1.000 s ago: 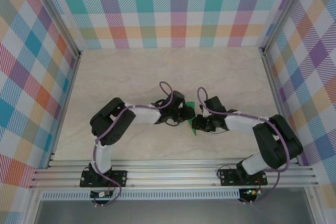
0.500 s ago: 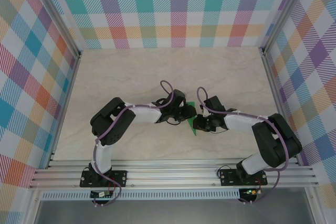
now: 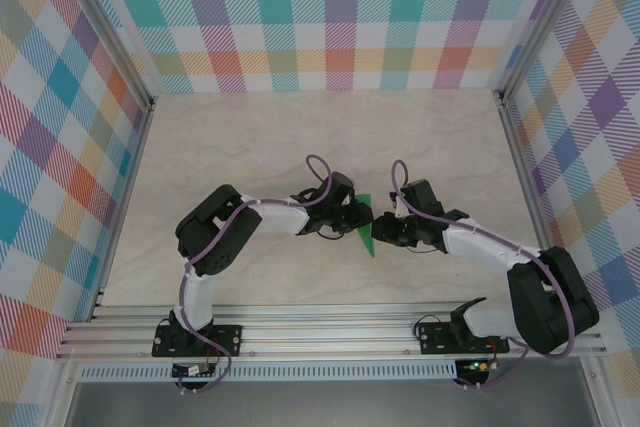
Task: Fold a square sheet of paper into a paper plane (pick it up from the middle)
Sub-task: Fold the wing for the fifth time at the center of the table.
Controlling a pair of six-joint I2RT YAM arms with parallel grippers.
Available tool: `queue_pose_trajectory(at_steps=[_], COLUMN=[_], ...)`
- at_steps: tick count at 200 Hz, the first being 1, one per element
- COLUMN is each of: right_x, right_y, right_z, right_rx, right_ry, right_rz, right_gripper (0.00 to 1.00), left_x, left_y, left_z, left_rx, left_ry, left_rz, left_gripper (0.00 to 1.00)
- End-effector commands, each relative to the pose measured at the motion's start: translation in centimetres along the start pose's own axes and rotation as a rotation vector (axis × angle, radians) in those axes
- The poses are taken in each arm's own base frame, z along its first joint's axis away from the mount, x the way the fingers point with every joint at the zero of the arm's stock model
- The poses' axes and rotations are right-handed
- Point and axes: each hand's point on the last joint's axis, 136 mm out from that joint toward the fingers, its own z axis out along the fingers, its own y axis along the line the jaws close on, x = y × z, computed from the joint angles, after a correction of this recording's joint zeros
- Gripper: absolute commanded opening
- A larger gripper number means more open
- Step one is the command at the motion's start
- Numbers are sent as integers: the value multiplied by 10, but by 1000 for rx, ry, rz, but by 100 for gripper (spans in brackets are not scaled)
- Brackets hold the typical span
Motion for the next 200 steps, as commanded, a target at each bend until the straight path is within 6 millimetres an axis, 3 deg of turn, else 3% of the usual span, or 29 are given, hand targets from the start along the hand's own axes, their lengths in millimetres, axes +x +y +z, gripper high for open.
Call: queue_pose_trajectory(at_steps=[1,17,56,200], right_x=[13,17,20,18], right_y=[18,24,29,27], right_z=[-2,3,9,21], right_rx=[-117,-165,-197,-167], right_ry=[59,95,133,161], right_rz=[-17,-17,-18,-15], right_gripper=[21,16,17,19], left_x=[1,1,2,1], left_y=[5,6,5,1], left_z=[4,4,4,3], left_rx=[-23,-25,-21,-9], left_ry=[17,17,18,21], left_rz=[-15,-16,-15,-11], left_gripper=[28,28,28,28])
